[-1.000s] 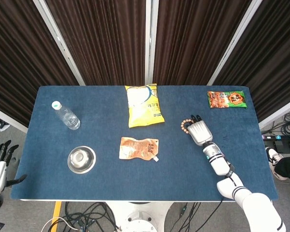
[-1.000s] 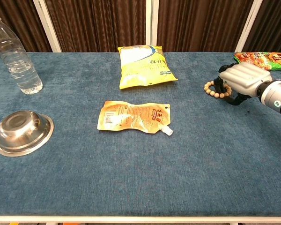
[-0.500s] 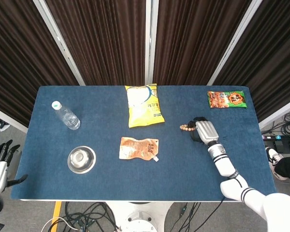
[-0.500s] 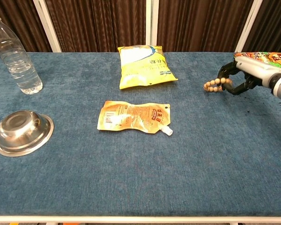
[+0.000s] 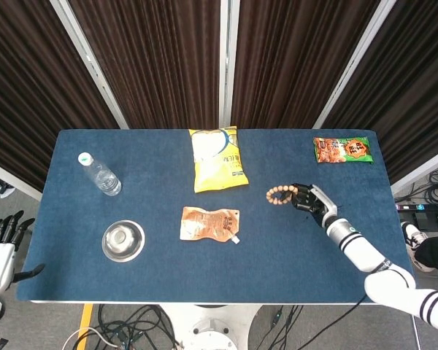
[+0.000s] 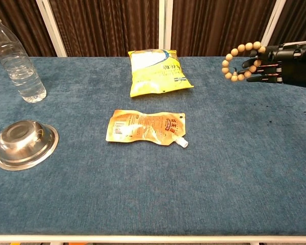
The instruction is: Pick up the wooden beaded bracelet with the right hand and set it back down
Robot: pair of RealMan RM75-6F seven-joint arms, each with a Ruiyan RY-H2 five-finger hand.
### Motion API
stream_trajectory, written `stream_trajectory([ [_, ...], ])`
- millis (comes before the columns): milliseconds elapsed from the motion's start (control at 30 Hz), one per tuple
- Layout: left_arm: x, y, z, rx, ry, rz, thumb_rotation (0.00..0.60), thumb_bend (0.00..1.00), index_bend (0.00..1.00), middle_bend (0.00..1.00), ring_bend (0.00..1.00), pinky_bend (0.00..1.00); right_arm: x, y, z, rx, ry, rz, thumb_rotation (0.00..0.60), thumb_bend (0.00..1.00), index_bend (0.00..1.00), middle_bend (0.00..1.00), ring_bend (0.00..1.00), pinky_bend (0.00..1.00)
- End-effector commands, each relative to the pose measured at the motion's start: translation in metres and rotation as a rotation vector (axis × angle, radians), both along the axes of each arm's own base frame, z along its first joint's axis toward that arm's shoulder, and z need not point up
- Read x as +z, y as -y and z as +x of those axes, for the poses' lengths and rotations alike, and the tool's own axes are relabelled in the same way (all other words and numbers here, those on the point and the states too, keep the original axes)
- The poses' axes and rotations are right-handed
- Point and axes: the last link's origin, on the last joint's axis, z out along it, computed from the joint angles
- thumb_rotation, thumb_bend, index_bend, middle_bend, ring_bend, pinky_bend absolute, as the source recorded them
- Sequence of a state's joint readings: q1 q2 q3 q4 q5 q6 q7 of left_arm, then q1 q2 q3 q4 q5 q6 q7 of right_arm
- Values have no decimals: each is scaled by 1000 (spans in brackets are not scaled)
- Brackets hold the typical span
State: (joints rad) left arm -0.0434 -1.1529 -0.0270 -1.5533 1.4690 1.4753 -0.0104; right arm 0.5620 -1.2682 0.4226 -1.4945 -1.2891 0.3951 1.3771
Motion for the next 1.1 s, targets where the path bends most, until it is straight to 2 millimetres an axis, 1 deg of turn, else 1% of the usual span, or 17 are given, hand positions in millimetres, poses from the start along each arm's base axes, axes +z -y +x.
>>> stream_trajectory([
  [33, 0, 0, 0, -3, 0, -4, 600, 0, 148, 8, 0, 37, 11, -24, 10, -47, 78, 138, 600, 682, 630, 540, 210, 0],
  [133, -1, -1, 1, 0, -1, -12, 600, 0, 148, 8, 0, 37, 7, -28, 9, -24, 42, 174, 600, 663, 629, 563, 227, 0],
  [200, -2, -2, 1, 0, 0, -16, 600, 0, 148, 8, 0, 37, 4, -33, 11, -48, 73, 197, 600, 637, 628, 586, 240, 0],
  [233, -2, -3, 1, 1, 1, -19, 600, 0, 149, 8, 0, 37, 2, -35, 13, -61, 95, 209, 600, 616, 632, 595, 247, 0],
  [300, -3, -4, 2, -1, 1, -22, 600, 0, 149, 8, 0, 37, -1, -38, 16, -65, 111, 226, 600, 535, 644, 604, 259, 0],
  [400, -3, -5, 3, -4, 2, -31, 600, 0, 149, 8, 0, 37, -8, -44, 19, -69, 132, 259, 595, 445, 663, 617, 268, 0],
  [633, -2, -7, 3, -3, 8, -42, 600, 0, 149, 8, 0, 37, -16, -48, 15, -26, 92, 315, 554, 332, 730, 662, 316, 0],
  [733, -3, -8, 4, -6, 9, -48, 600, 0, 149, 8, 0, 37, -15, -46, 16, -10, 98, 322, 526, 228, 750, 666, 320, 0],
  [800, -4, -8, 5, -8, 10, -48, 600, 0, 149, 8, 0, 37, -13, -45, 18, -7, 135, 318, 508, 148, 767, 667, 320, 0],
  [867, -4, -8, 5, -6, 10, -50, 600, 0, 149, 8, 0, 37, -11, -45, 21, 10, 179, 314, 503, 102, 783, 671, 322, 0],
  [933, -4, -9, 5, -5, 9, -50, 600, 0, 149, 8, 0, 37, -10, -44, 22, 35, 222, 312, 485, 53, 787, 679, 328, 0],
  [1000, -5, -8, 6, -5, 10, -50, 600, 0, 149, 8, 0, 37, -10, -44, 22, 58, 256, 318, 441, 9, 787, 684, 331, 0],
  [1033, -4, -8, 6, -5, 10, -49, 600, 0, 150, 8, 0, 37, -10, -44, 23, 72, 278, 321, 408, 0, 787, 685, 330, 0],
  [1100, -4, -7, 5, -3, 11, -48, 600, 0, 150, 8, 0, 37, -12, -44, 23, 93, 302, 327, 372, 0, 786, 686, 330, 0],
])
